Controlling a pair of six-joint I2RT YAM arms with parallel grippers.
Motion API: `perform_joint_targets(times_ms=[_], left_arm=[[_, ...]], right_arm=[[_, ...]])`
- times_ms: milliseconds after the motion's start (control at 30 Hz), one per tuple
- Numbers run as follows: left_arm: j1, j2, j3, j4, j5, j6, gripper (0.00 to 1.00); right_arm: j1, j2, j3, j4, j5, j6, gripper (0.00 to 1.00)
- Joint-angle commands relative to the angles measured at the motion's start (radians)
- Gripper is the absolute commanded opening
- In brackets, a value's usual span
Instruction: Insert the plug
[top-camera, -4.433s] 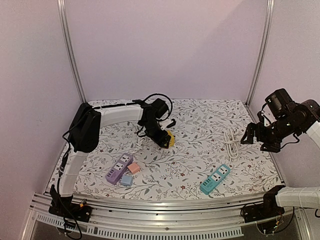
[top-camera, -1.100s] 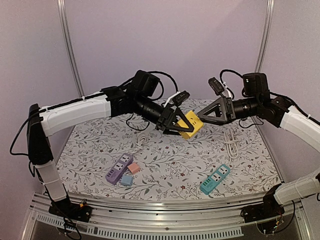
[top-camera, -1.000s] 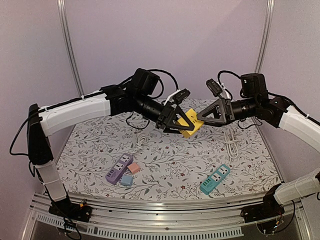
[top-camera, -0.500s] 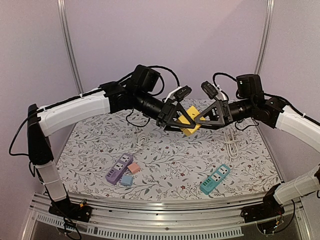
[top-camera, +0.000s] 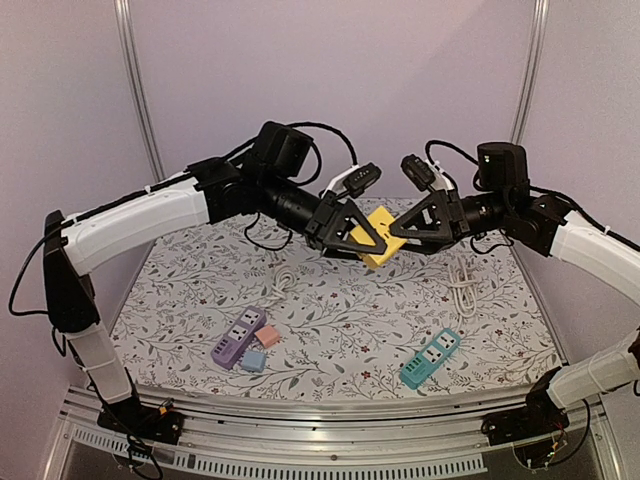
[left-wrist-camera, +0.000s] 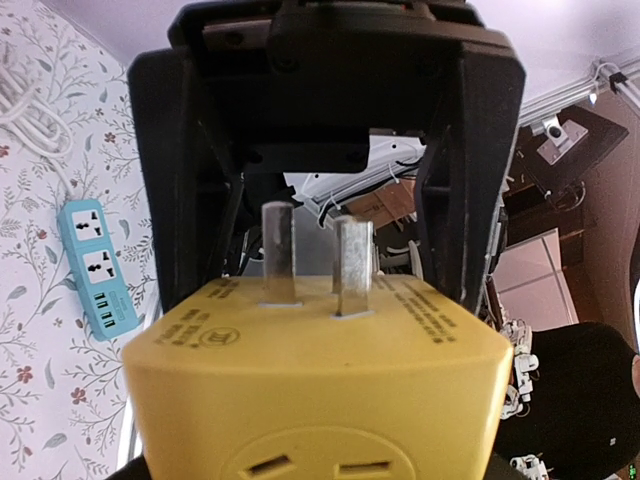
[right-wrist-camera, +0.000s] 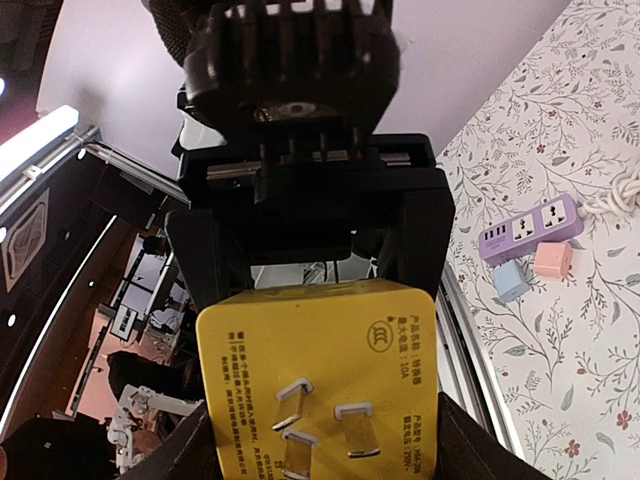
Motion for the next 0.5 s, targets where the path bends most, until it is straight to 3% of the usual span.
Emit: perform_joint_targets(times_ms=[0, 133, 233, 467], left_arm=[[-0.02, -0.009, 0.02, -0.053, 0.012, 0.011, 0.14], [-0.022, -0.01, 0.022, -0.061, 0.003, 0.014, 0.19], [-0.022, -0.023, 0.017, -0.067, -0.043, 0.015, 0.33], [-0.002, -0.141, -0.155, 0.185, -0.121, -0.115, 0.66]], right_arm=[[0.022, 0.003, 0.001, 0.059, -0.045, 0.032, 0.65], [0.042, 0.014, 0.008, 0.059, -0.051, 0.034, 0.5], [0.044, 0.019, 0.008, 0.056, -0.045, 0.033, 0.35], [0.045, -0.014, 0.01, 0.054, 0.029, 0.003, 0.29]])
